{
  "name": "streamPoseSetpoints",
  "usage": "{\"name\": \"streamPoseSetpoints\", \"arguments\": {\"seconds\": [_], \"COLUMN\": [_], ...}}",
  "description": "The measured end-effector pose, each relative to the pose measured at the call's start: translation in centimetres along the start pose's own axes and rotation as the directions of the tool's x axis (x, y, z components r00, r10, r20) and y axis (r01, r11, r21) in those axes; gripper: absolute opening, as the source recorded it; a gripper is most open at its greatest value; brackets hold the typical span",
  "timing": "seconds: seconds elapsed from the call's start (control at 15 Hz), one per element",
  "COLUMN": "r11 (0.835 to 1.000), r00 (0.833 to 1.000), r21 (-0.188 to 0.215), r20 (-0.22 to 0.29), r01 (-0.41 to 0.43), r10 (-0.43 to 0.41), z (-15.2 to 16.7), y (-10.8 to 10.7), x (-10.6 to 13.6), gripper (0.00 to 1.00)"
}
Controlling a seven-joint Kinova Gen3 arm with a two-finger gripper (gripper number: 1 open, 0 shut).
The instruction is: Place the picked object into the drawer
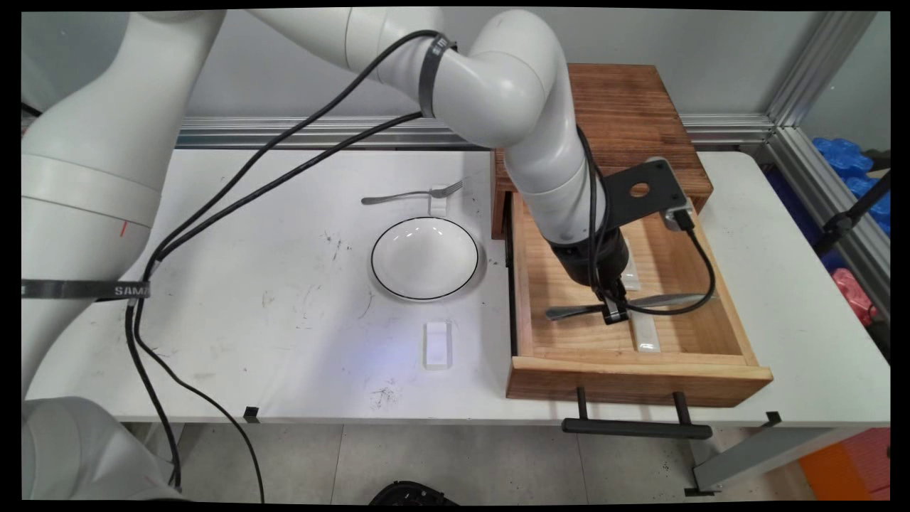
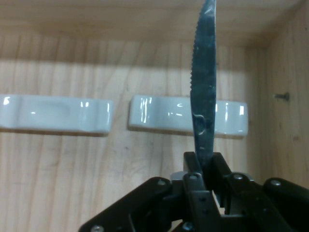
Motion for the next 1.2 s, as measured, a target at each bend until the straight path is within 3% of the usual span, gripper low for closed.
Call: {"name": "streamPoseSetpoints", "arguments": {"seconds": [1.2], "r11": [0.999], "r00": [1.0], "r21": [-0.028], "r20": [0.021], "r01": [-0.022], "r10": [0.023], "z": [3.0], "y": [-0.7], "x": [-0.9], "gripper": [0.0]}}
